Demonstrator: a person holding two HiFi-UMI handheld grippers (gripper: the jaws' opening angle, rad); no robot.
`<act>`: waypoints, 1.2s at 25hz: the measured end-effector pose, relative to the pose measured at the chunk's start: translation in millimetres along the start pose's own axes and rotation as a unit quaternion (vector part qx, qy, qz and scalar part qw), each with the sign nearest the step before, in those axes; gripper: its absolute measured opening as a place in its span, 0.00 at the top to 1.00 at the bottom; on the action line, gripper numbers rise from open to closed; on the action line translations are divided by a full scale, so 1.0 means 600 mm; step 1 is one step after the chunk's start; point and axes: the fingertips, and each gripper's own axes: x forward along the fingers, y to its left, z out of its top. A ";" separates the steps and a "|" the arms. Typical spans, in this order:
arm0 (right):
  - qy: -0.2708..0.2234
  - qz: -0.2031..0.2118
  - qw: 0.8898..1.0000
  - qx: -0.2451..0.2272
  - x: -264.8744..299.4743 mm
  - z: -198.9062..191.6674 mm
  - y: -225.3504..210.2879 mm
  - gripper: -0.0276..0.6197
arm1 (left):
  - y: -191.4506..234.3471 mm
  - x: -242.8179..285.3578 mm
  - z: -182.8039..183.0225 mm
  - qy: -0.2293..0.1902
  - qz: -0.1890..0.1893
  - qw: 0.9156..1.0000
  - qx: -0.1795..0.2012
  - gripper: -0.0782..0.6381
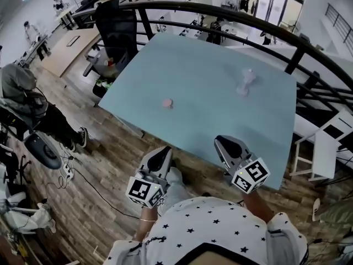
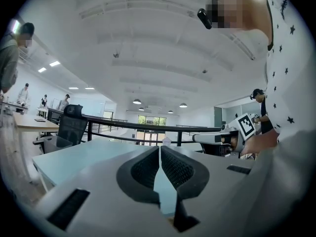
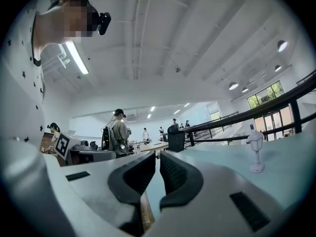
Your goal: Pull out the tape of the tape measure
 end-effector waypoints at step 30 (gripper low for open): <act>0.007 -0.119 0.993 0.004 0.390 0.001 -0.054 0.90 | 0.432 0.206 0.041 0.016 -0.138 0.990 -0.012 0.84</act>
